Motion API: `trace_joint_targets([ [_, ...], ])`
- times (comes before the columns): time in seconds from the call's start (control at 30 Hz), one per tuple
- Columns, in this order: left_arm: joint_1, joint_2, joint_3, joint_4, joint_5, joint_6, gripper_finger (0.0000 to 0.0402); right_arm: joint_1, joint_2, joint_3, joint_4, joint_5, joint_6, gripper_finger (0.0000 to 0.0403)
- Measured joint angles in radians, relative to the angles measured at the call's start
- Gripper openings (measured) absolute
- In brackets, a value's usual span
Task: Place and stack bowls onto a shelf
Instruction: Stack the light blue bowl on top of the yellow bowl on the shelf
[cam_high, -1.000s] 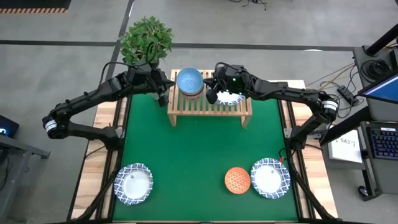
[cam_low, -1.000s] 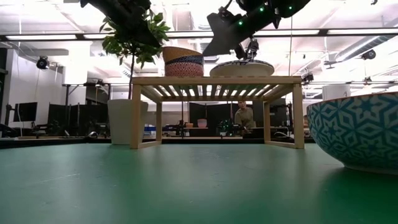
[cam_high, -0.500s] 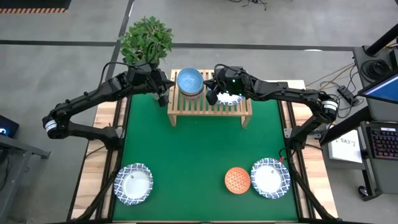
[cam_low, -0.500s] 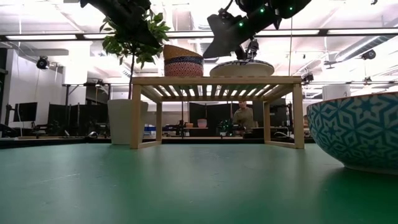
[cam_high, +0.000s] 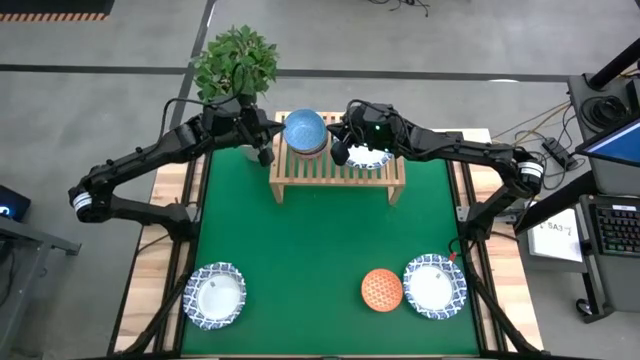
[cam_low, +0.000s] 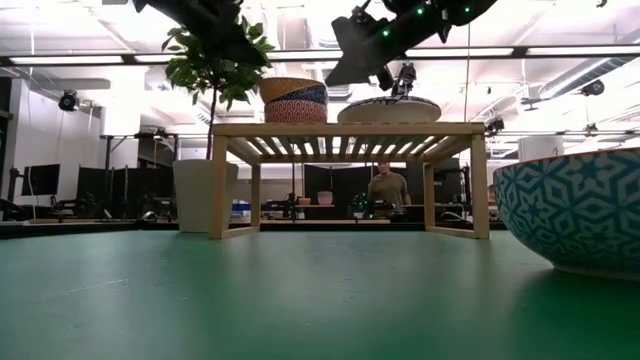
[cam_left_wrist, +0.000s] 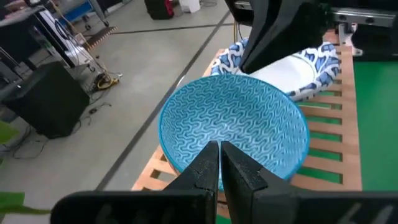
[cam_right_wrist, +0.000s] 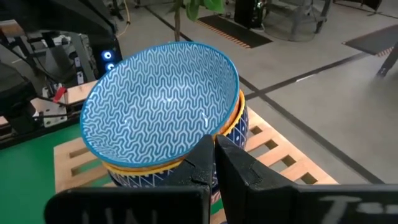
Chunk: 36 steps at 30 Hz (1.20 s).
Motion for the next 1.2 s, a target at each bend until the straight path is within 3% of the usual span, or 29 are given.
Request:
trace_joint_targets([
  [0.57,0.002,0.093,0.0,-0.033,-0.003,0.0,0.0,0.0,0.0,0.0,-0.002,-0.001,0.0,0.0009],
  [1.2,0.002,0.091,0.0,-0.032,-0.003,-0.005,0.0,0.0,-0.014,0.003,-0.005,-0.002,0.0,0.0009],
])
